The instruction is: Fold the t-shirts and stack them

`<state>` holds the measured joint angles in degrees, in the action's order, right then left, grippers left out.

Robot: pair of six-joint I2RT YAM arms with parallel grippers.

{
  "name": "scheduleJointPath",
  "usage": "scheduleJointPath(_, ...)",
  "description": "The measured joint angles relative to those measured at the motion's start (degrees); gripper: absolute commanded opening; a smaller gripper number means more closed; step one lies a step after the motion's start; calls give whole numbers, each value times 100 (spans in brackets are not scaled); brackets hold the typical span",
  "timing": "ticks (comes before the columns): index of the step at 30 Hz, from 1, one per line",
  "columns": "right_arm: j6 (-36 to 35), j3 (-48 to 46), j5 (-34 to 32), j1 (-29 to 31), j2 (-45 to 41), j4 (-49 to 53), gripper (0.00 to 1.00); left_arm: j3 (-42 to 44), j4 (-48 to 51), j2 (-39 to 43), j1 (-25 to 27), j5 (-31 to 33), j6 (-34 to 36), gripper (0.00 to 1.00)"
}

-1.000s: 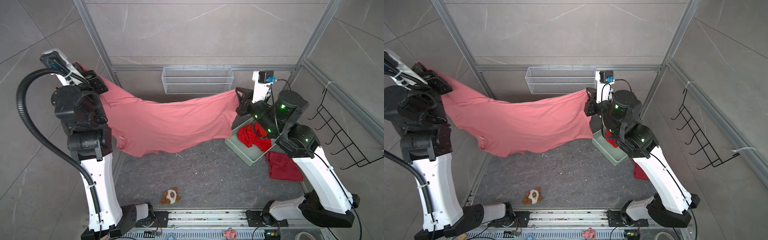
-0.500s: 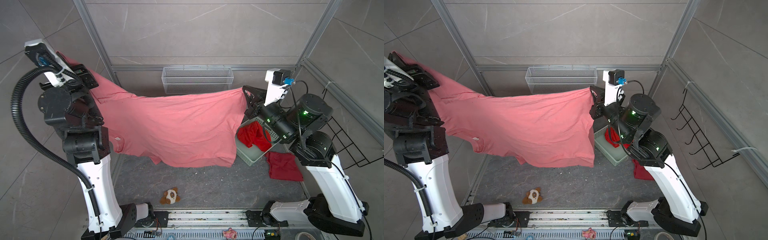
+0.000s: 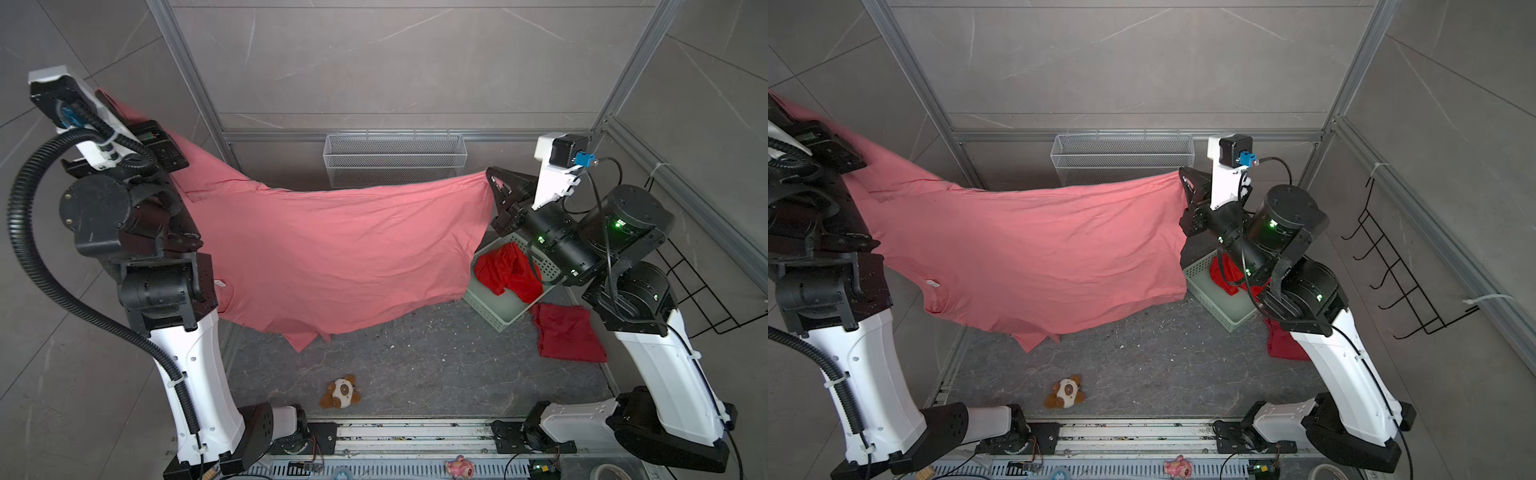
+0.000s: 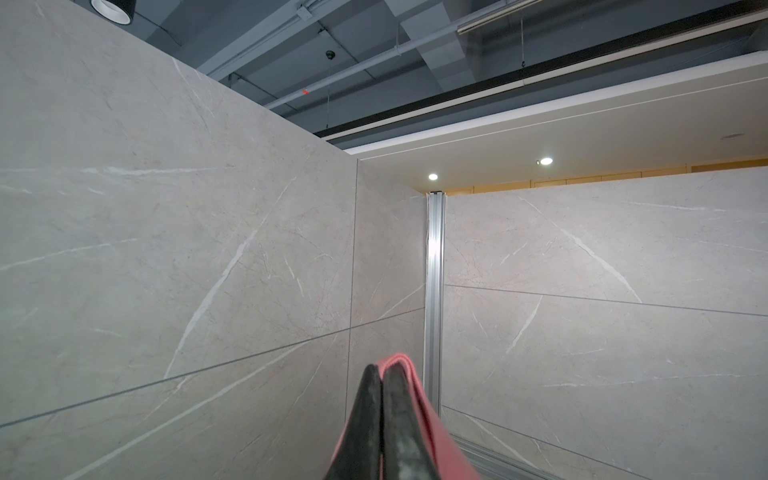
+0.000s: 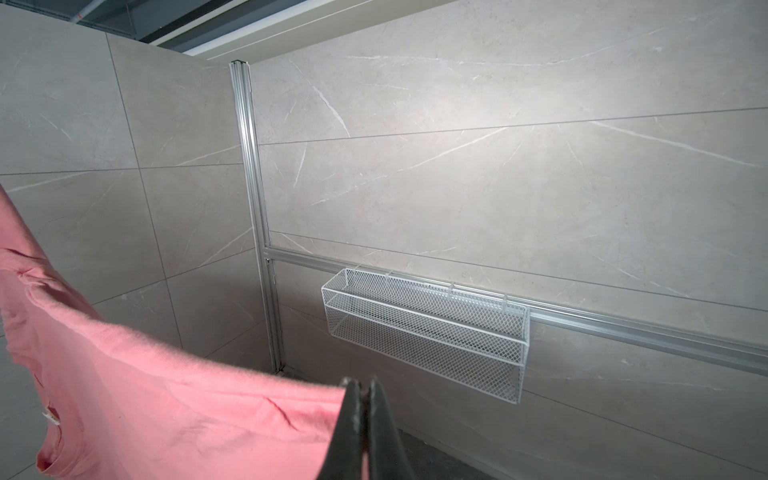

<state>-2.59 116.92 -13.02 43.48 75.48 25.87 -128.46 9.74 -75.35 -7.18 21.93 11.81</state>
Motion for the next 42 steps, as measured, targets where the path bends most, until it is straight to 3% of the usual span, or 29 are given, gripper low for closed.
scheduleJointPath(15, 162, 72, 452, 44, 2, 2, 0, -195, -310, 479, 0, -2, 538, 0)
scheduleJointPath(23, 302, -756, 114, 44, 136, -393, 0, 944, -667, 466, 0, -2, 557, 0)
scheduleJointPath(32, 444, -1788, -1023, 11, 1403, -833, 0, 2522, -918, -409, -4, -105, 251, 0)
scheduleJointPath(42, 1108, -1473, -1060, -1008, 2970, -977, 0, 3239, -949, -1596, -22, -509, -267, 0)
